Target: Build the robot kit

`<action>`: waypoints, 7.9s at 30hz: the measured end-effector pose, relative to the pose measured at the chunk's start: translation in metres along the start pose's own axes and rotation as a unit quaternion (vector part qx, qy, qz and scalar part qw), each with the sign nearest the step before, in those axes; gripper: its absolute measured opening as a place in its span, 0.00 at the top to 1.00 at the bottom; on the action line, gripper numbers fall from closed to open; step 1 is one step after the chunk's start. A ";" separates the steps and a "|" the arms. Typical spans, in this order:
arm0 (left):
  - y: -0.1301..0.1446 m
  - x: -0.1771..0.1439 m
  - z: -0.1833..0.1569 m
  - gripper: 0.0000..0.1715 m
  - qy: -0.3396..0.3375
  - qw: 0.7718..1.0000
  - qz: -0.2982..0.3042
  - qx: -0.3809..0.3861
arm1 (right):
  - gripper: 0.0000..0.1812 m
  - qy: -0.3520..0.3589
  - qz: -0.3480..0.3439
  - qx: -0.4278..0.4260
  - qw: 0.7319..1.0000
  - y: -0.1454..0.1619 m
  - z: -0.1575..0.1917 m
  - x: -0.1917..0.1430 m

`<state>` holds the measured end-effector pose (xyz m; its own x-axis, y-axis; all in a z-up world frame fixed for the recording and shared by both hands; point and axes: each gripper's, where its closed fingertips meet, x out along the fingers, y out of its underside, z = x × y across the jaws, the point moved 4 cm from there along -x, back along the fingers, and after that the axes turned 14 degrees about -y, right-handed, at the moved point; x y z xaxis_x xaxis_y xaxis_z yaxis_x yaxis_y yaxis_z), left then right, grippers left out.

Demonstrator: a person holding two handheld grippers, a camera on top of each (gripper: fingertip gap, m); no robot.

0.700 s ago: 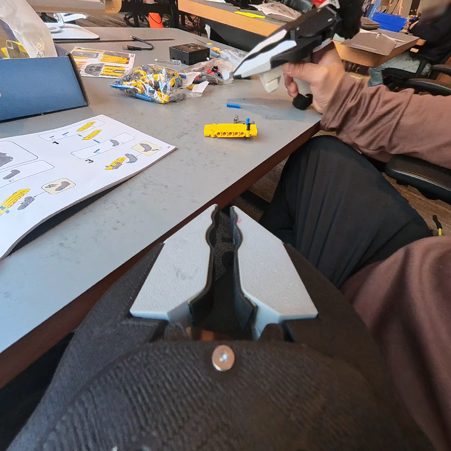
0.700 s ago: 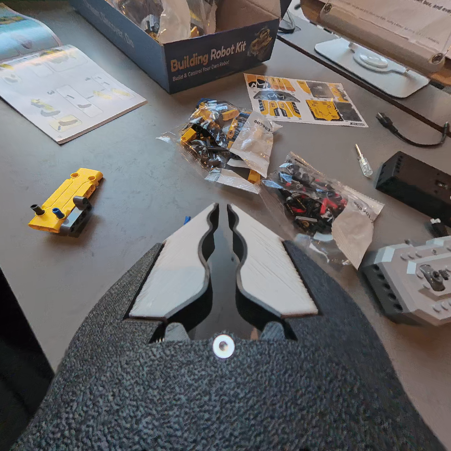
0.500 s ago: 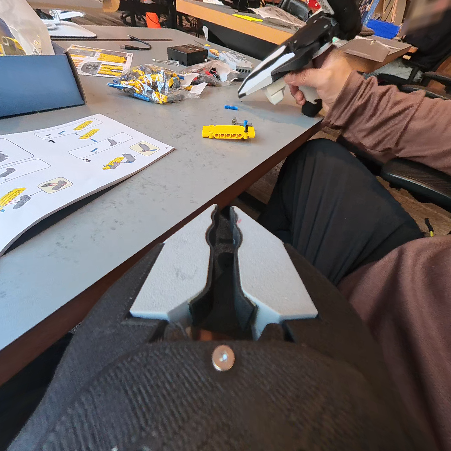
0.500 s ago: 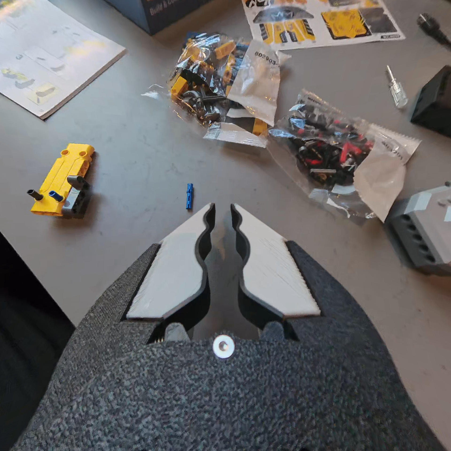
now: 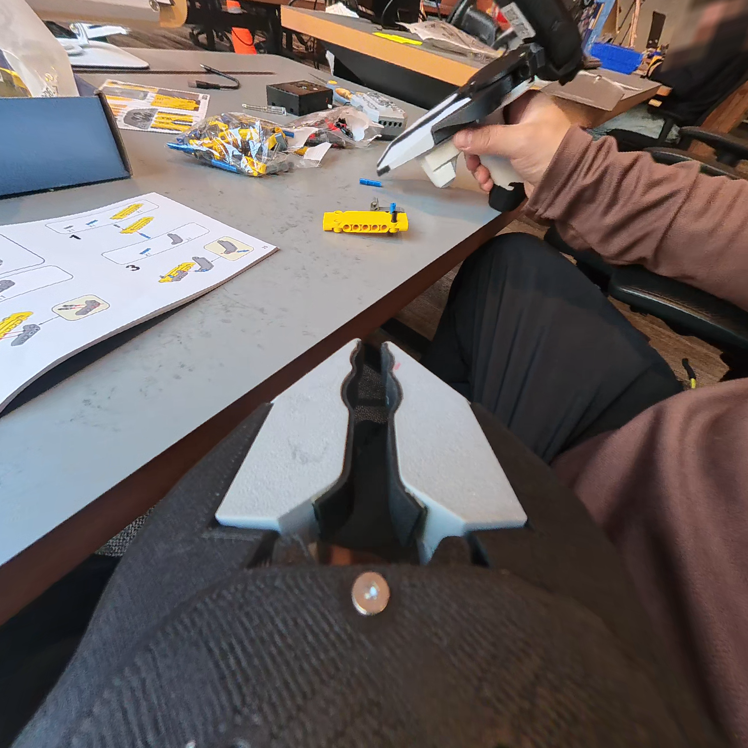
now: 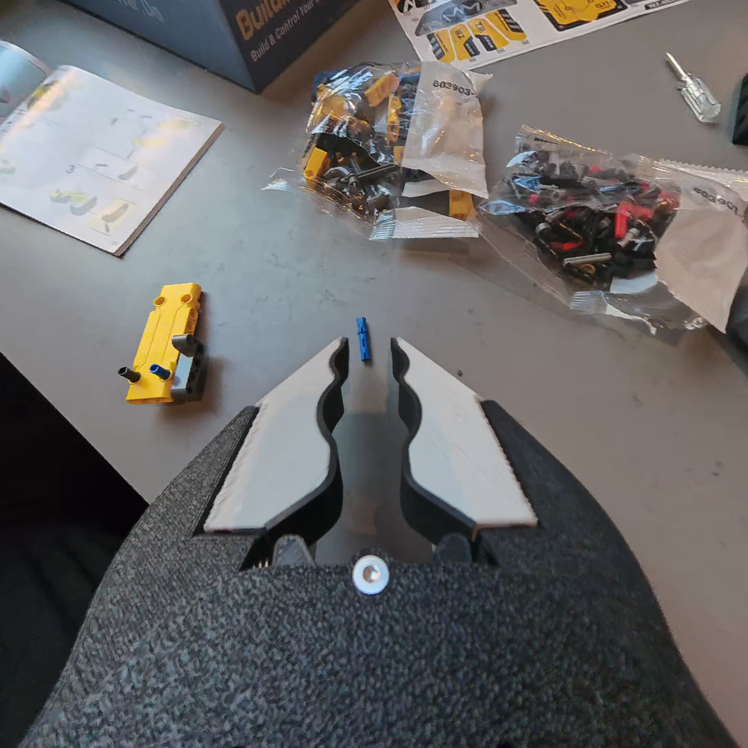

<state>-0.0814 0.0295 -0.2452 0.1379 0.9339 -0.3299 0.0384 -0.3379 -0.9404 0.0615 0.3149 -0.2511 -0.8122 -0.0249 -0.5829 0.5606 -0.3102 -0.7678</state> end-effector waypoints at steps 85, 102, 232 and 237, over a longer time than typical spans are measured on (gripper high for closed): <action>0.002 -0.001 0.003 0.97 0.002 1.000 0.007 -0.013 | 0.91 0.046 -0.039 -0.079 0.995 -0.033 -0.009 0.017; 0.003 -0.001 0.007 0.96 0.002 1.000 0.013 -0.025 | 0.87 0.039 0.000 -0.126 0.991 -0.055 -0.017 0.056; 0.010 0.005 0.002 0.96 -0.014 0.999 0.028 0.009 | 0.88 -0.037 -0.020 -0.094 0.995 -0.003 0.015 -0.006; 0.011 0.007 0.003 0.96 -0.016 0.999 0.030 0.009 | 0.88 -0.026 -0.026 -0.092 0.995 -0.005 0.012 -0.007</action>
<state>-0.0828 0.0327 -0.2578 0.1085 0.9152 -0.3882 0.0130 -0.3918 -0.9200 0.0628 0.3053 -0.2401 -0.8459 -0.0639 -0.5295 0.5330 -0.1343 -0.8354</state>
